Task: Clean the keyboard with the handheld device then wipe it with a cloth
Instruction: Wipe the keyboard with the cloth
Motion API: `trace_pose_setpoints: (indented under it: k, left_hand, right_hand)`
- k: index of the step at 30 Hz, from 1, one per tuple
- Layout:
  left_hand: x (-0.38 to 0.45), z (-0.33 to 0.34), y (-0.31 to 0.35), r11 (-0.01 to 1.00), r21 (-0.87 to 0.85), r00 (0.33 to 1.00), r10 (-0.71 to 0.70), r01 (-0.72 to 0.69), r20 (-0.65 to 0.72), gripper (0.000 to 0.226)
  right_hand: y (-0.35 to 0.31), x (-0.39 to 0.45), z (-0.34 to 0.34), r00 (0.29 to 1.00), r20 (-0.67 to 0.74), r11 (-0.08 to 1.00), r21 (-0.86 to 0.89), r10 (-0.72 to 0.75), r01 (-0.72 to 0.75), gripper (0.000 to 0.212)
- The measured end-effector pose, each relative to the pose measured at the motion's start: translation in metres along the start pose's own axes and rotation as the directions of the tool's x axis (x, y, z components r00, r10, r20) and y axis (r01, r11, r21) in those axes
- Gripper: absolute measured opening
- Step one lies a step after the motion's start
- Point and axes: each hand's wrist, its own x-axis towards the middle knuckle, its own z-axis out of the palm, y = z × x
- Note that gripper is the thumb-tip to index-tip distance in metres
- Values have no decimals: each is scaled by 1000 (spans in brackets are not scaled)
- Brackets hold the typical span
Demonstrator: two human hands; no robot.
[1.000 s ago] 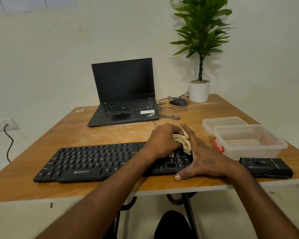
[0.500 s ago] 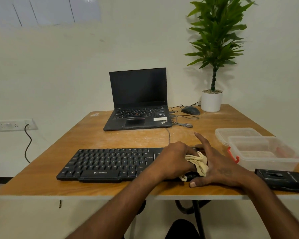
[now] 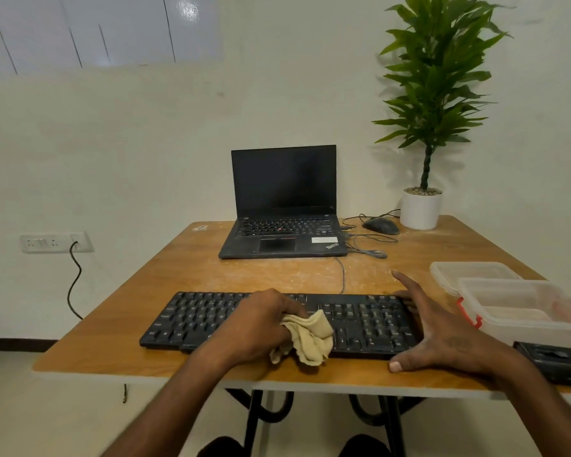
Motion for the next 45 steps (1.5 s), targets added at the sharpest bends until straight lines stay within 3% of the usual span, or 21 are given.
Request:
trace_pose_setpoints:
  k: [7, 11, 17, 24, 28, 30, 33, 39, 42, 45]
  left_hand:
    - [-24, -38, -52, 920, 226, 936, -274, 322, -220, 47]
    - [-35, -54, -67, 916, 119, 900, -342, 384, -270, 36]
    - [-37, -59, -62, 956, -83, 893, -292, 281, -343, 37]
    - [-18, -51, -36, 940, -311, 850, -275, 139, -449, 38]
    - [-1, -49, -11, 921, -386, 828, -256, 53, -498, 60]
    - [7, -47, 2, 913, -407, 828, -229, 1, -512, 72]
    - [17, -42, 15, 932, -360, 829, -164, -48, -535, 70]
    - [25, -35, 22, 953, -288, 870, -62, -93, -489, 63]
    - [23, -37, 20, 869, -475, 926, -55, -140, -373, 60]
    - [20, -44, 23, 723, -669, 931, -101, -173, -350, 46]
  right_hand:
    - [-2, -2, 0, 1000, 6, 1000, 21, 10, -10, 139]
    - [-5, -3, 0, 999, 20, 999, 36, 27, -27, 138]
    - [-11, -3, 0, 998, 26, 994, 87, 58, -60, 127]
    - [-63, 1, 17, 950, -305, 960, 279, 68, 21, 98]
    - [-116, 20, 34, 905, -417, 881, 456, 85, 127, 77]
    - [-137, 34, 43, 910, -383, 803, 586, 158, 108, 59]
    - [-165, 52, 51, 930, -296, 694, 717, 216, 68, 48]
    - [-190, 63, 49, 945, -268, 638, 765, 189, 89, 42]
    - [-186, 65, 47, 937, -272, 590, 802, 219, 94, 25]
    - [-178, 65, 45, 921, -252, 517, 853, 297, 67, 20]
